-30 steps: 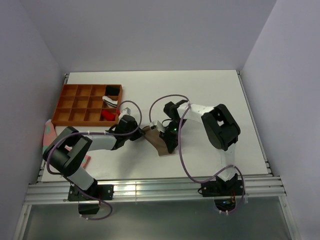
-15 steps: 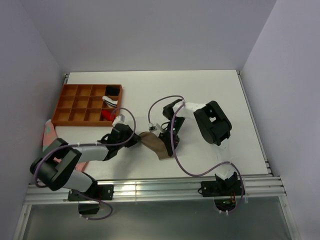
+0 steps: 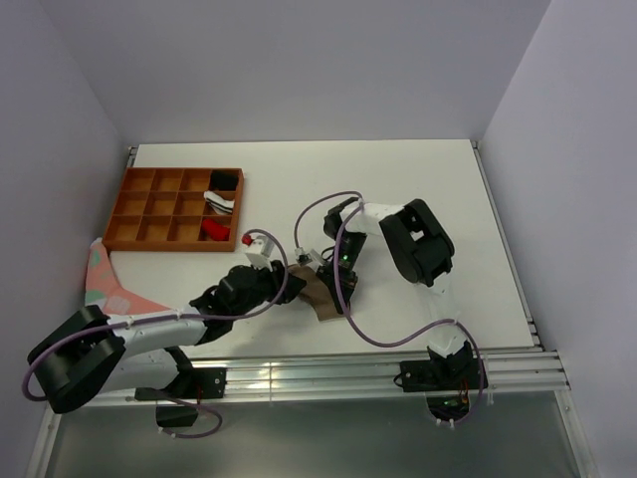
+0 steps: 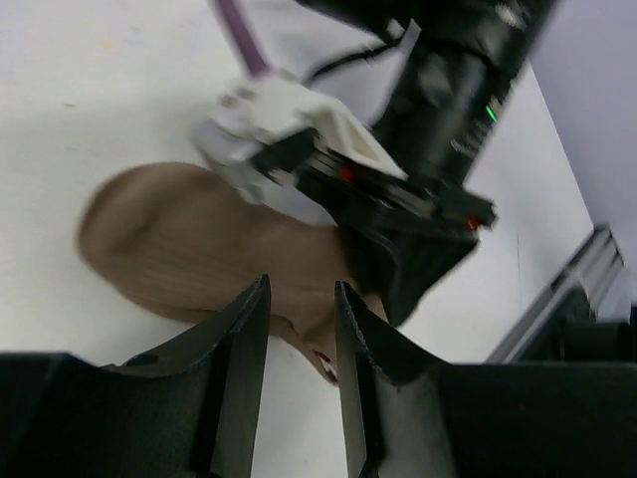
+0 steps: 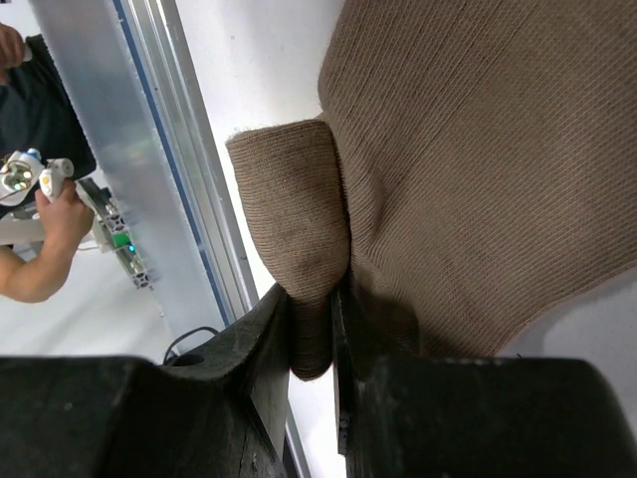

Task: Roll the socks
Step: Roll the sock at the center of the board.

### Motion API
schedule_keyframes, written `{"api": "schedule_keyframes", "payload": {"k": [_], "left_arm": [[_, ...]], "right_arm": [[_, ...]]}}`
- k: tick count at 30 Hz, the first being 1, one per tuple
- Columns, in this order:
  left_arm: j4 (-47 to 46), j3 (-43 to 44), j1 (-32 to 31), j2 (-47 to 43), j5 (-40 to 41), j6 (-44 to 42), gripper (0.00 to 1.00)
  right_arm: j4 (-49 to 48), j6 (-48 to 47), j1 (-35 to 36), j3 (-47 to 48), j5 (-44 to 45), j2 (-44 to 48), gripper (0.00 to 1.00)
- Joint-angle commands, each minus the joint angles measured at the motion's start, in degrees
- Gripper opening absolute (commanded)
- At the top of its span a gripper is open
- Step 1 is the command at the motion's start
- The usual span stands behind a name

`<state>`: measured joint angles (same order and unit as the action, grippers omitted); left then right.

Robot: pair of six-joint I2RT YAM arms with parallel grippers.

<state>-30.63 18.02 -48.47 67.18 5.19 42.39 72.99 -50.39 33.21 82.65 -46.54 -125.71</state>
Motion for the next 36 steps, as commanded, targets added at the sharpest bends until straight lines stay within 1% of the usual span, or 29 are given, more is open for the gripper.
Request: {"api": "schedule_keyframes", "payload": {"k": [1,4,8,12,18,24,29,36], "left_arm": [[-5.92,1.66,-2.68,2.95,-4.75,-6.96,0.38],[-8.73,2.19,-3.47,6.82,-9.05,-7.67,0.38],[-12.08,3.24,-3.91,11.12,-14.59,-7.85,0.42],[-11.29,6.23,-5.67,15.35,-14.86,-9.25,0.43],[-11.99,7.64,-6.90,19.56,-13.63,-8.91,0.43],[-14.01,7.29,-7.25,22.20,-12.22,-8.03,0.43],[-15.15,7.73,-7.25,24.93,-13.45,-7.41,0.43],[-17.80,6.06,-7.34,26.07,-14.77,-5.48,0.43]], "right_arm": [[1.01,-1.55,-0.25,1.99,0.67,-1.20,0.11],[1.10,-1.55,-0.25,2.16,0.49,-1.38,0.11],[0.93,-1.55,-0.25,1.90,0.49,-1.29,0.11],[1.19,-1.55,-0.25,2.07,0.23,-1.29,0.11],[1.36,-1.46,-0.25,2.25,0.14,-1.38,0.11],[1.36,-1.46,-0.25,2.25,0.14,-1.47,0.11],[1.10,-1.55,-0.25,1.99,0.05,-1.29,0.11],[1.01,-1.29,-0.25,2.16,0.40,-1.38,0.11]]}}
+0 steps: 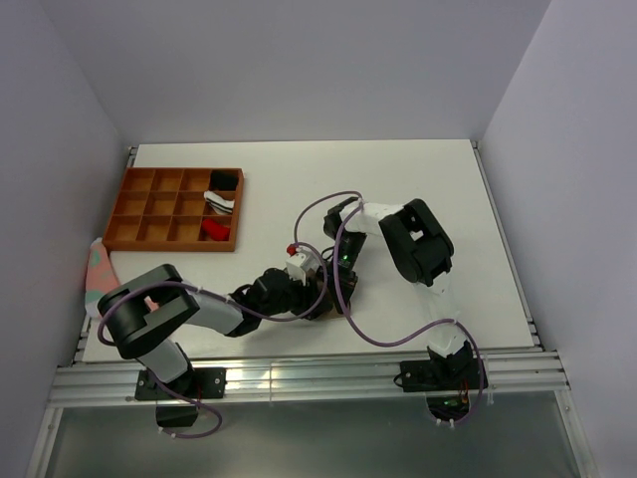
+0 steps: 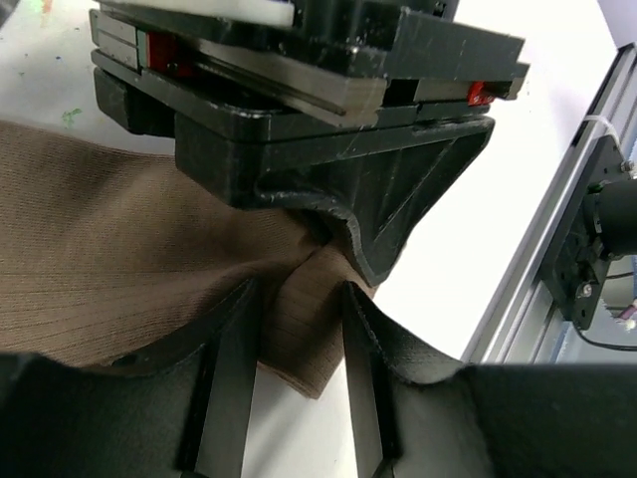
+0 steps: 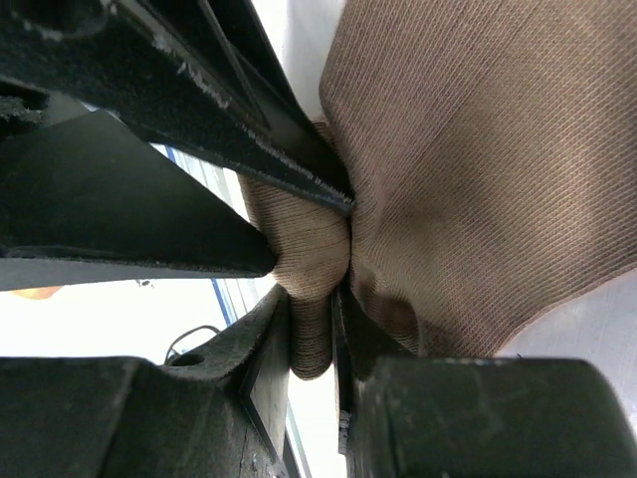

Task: Roll the socks
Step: Roll the sock at the center of the board.

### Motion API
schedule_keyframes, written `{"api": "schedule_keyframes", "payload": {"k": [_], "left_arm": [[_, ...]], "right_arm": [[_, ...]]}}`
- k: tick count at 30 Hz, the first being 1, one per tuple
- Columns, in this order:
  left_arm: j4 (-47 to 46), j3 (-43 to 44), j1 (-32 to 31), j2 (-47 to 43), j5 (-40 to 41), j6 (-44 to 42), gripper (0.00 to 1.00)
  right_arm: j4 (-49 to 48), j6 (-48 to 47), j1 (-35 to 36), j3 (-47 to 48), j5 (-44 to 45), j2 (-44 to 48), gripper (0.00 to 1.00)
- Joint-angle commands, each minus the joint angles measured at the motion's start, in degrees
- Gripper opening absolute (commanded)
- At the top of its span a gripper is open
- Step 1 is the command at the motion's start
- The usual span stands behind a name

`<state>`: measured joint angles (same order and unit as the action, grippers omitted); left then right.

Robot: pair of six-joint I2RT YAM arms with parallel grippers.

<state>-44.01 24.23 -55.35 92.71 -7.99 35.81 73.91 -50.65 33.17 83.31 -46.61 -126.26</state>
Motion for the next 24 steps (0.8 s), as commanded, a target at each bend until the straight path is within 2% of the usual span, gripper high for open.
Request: {"api": "schedule_keyframes", "payload": {"k": [1,6,10,13,16,19,24], "left_arm": [[-4.16,-0.23,-0.54,0.72,-1.33,1.28,0.42],[-3.45,-0.41,-0.72,1.60,-1.24,2.77,0.27],[-3.63,-1.20,-1.42,2.56,-1.24,4.44,0.15],[-3.80,-1.99,-1.86,2.92,-1.06,6.02,0.09],[-3.89,-2.87,-2.04,2.92,-0.80,7.69,0.02],[-1.53,-2.61,-2.04,3.44,-0.10,8.92,0.00],[1.82,-2.96,-2.04,3.10,0.95,10.85,0.00]], "right_arm": [[0.09,-1.03,-0.21,1.59,0.47,-0.83,0.11],[-1.57,0.02,-0.30,0.80,0.91,0.13,0.12],[-3.68,1.61,-0.56,0.28,0.82,1.36,0.17],[-5.09,3.01,-0.82,0.01,0.91,2.33,0.22],[-6.84,4.33,-1.35,-0.43,1.08,4.00,0.32],[-9.74,6.27,-1.96,-1.74,2.22,6.81,0.43],[-13.51,7.93,-3.46,-4.55,2.92,12.16,0.48]]}}
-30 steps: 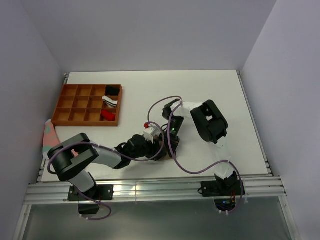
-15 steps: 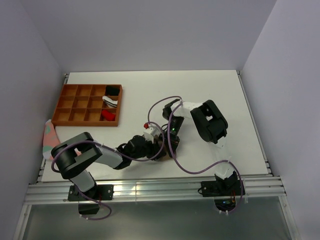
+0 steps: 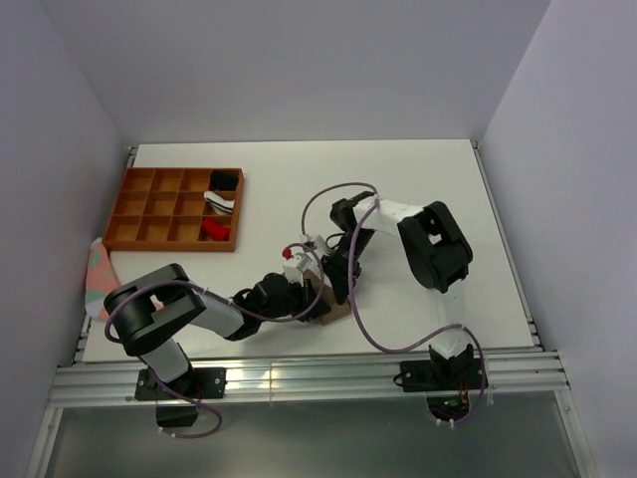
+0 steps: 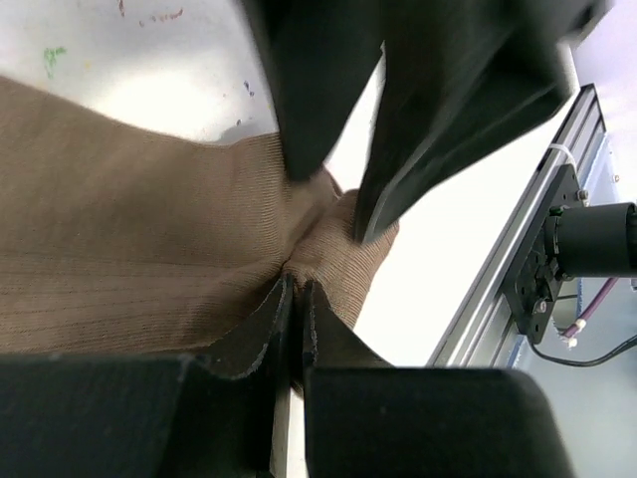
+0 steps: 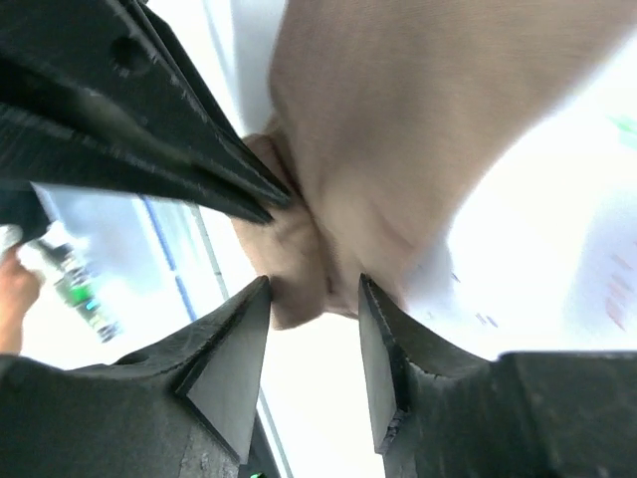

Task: Roll the socks
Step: Roll the sock at the center of the board.

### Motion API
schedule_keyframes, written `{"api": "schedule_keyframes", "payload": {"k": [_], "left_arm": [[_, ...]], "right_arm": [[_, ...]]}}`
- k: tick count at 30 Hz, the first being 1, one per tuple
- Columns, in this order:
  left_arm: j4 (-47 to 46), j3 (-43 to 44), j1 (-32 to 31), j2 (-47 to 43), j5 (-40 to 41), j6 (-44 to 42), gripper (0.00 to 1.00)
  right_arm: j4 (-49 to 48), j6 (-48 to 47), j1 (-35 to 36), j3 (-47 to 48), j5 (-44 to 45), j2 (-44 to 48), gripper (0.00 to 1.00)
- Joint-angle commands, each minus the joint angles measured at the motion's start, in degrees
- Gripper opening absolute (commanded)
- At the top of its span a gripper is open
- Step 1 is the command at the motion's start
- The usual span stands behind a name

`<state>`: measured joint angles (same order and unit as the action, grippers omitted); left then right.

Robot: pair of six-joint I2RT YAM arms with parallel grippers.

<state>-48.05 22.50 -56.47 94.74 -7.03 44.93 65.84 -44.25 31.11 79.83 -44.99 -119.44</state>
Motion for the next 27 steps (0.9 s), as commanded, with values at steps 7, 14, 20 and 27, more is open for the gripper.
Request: {"api": "schedule_keyframes", "payload": {"k": [7,14,20,27], "left_arm": [[12.98,0.61,-0.84,0.88,1.05,3.94,0.00],[14.74,0.96,2.93,1.41,-5.08,7.27,0.00],[22.73,4.74,6.19,1.94,-9.31,6.49,0.00],[30.12,9.93,7.69,4.93,-14.94,3.33,0.00]], "right_arm": [[-8.88,2.41,-4.57,-4.50,2.89,12.55,0.49],[-18.81,3.64,-5.63,-15.82,7.10,26.96,0.50],[-27.60,1.89,-4.75,-25.85,9.65,40.50,0.53],[-36.31,1.53,5.35,-35.00,19.49,46.23,0.54]]}}
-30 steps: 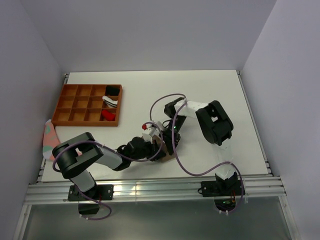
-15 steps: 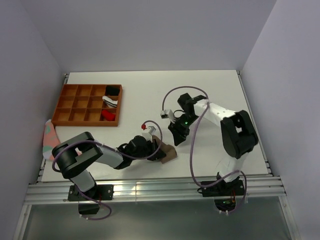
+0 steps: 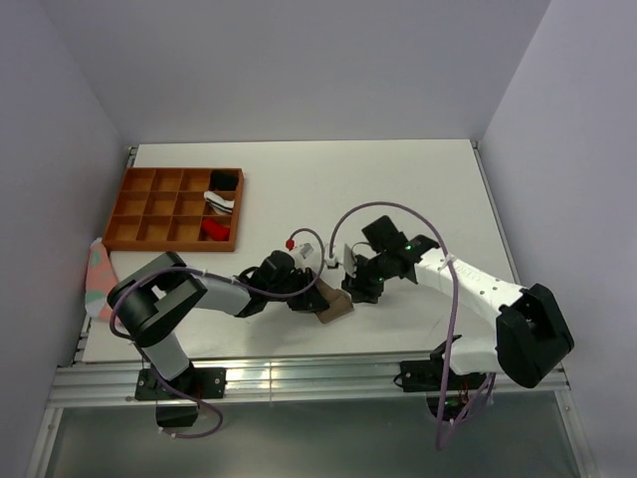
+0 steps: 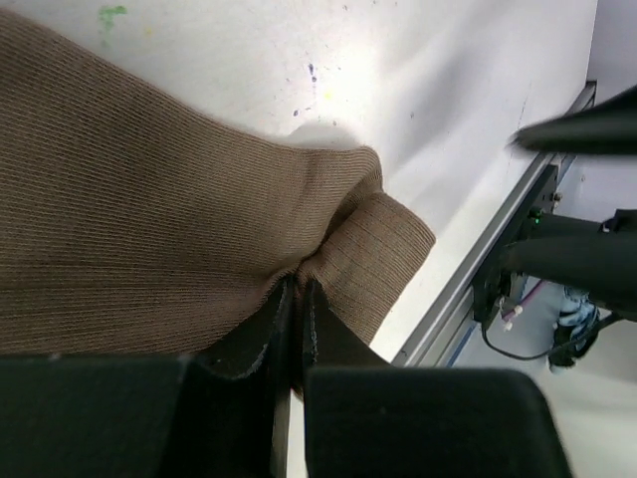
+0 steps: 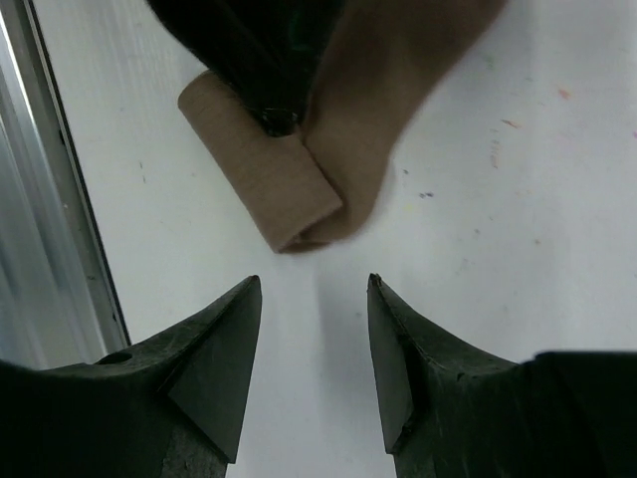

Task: Roll the socks
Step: Roll the sock at the center of the board.

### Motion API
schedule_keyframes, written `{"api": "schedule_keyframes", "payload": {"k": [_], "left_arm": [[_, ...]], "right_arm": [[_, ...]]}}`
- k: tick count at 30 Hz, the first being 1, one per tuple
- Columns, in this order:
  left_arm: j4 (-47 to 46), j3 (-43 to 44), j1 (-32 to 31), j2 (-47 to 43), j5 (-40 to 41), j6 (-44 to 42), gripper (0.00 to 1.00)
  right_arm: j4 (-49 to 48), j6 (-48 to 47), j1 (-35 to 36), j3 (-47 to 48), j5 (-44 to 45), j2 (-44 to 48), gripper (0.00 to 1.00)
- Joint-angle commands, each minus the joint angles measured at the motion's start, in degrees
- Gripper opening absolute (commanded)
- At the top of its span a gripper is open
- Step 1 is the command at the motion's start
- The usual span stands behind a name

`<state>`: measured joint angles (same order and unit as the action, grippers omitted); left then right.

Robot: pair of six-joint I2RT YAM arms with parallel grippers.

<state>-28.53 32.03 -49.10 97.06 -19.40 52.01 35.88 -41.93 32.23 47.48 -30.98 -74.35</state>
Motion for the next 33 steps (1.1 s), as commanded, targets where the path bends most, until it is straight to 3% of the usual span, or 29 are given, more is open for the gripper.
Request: {"api": "schedule_keyframes", "payload": {"k": [1,15,33], "left_arm": [[11.21,1.18,0.50,3.13,-3.36,-3.93,0.00],[15.96,4.44,3.66,6.92,-9.87,-7.53,0.00],[16.84,5.41,5.68,10.08,-13.47,-9.38,0.00]], "right_arm": [[-7.39,-0.87,5.38,-3.88,6.97,0.87,0.54],[-14.52,-2.63,16.72,-7.93,13.84,-1.06,0.54],[-16.19,-3.33,20.94,-9.34,16.04,-4.93,0.50]]}}
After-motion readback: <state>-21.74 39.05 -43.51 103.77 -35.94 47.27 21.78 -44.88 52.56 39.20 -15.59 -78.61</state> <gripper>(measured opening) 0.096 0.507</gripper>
